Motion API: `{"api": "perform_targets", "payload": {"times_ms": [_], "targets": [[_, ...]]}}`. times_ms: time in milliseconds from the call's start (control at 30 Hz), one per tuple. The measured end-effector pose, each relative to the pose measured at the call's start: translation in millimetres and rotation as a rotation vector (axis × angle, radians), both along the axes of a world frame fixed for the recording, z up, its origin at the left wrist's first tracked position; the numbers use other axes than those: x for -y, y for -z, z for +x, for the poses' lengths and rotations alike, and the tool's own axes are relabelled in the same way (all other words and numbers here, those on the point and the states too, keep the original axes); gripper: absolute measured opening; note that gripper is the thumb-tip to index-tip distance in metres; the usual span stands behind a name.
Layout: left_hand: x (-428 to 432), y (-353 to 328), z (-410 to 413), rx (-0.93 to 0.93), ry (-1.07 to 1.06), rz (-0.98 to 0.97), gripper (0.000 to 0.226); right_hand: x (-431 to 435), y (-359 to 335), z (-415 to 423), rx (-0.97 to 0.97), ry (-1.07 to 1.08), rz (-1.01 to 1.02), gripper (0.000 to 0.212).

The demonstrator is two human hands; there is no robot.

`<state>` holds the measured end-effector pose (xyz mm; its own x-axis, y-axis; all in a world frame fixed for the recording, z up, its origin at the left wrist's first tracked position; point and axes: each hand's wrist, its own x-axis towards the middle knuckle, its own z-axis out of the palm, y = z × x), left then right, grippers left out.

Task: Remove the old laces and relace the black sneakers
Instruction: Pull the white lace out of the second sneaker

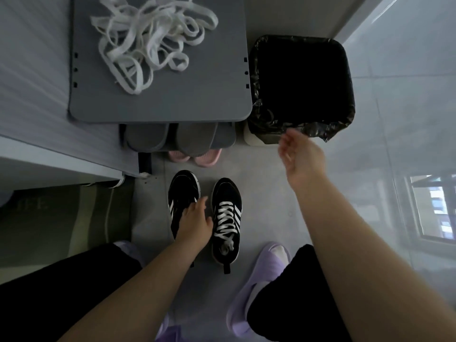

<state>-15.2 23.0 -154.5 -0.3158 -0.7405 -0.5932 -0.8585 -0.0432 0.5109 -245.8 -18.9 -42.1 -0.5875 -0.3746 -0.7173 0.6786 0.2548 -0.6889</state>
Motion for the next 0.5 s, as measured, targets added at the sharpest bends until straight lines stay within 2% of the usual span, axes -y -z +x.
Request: {"api": "perform_targets", "payload": {"times_ms": [100,200,300,367,433,500], "targets": [[-5,3,-5,-0.117,0.003,0.073,0.049,-35,37,29,0.133,-0.030,0.124,0.012],[-11,11,2,-0.120,0.006,0.170,0.051,-81,82,57,0.167,-0.320,0.401,0.010],[-17,25,13,-0.067,0.031,0.253,0.063,-121,121,82,0.057,-0.827,0.646,0.042],[-20,32,16,-0.059,0.013,0.313,0.067,-135,134,96,0.009,-1.053,0.692,0.059],[-23,37,16,-0.069,-0.022,0.382,0.066,-138,141,107,-0.082,-1.167,0.692,0.055],[-28,42,15,-0.083,-0.052,0.449,0.064,-132,142,111,-0.205,-1.276,0.751,0.040]]}}
